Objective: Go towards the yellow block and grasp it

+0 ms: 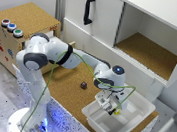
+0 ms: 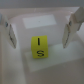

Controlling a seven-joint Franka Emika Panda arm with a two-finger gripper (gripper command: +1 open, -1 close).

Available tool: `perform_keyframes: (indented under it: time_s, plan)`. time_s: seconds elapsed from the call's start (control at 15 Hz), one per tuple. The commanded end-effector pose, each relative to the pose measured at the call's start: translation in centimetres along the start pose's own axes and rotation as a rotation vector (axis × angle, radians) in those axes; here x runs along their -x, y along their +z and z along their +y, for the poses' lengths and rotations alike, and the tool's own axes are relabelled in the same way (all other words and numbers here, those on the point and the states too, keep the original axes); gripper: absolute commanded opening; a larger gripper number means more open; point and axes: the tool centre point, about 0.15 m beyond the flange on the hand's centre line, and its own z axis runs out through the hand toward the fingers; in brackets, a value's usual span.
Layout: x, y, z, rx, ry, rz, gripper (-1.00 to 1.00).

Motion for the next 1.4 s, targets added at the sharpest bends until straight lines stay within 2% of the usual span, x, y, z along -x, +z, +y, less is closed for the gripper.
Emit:
perform_keyframes:
  time_s: [0.0,0.27,0.53,0.6,1.33]
  plan:
    - [-2.0,3.3,-0.3,0.04,0.019,-0.017,1.0]
    - [-2.6,4.4,-0.2,0.075,0.052,-0.028,1.0]
    - [-2.5,5.0,0.0,0.077,0.072,-0.036,1.0]
    - [-2.4,4.9,0.0,0.079,0.074,-0.03,-1.0]
    - [-1.3,3.9,-1.0,0.027,0.177,-0.032,-1.0]
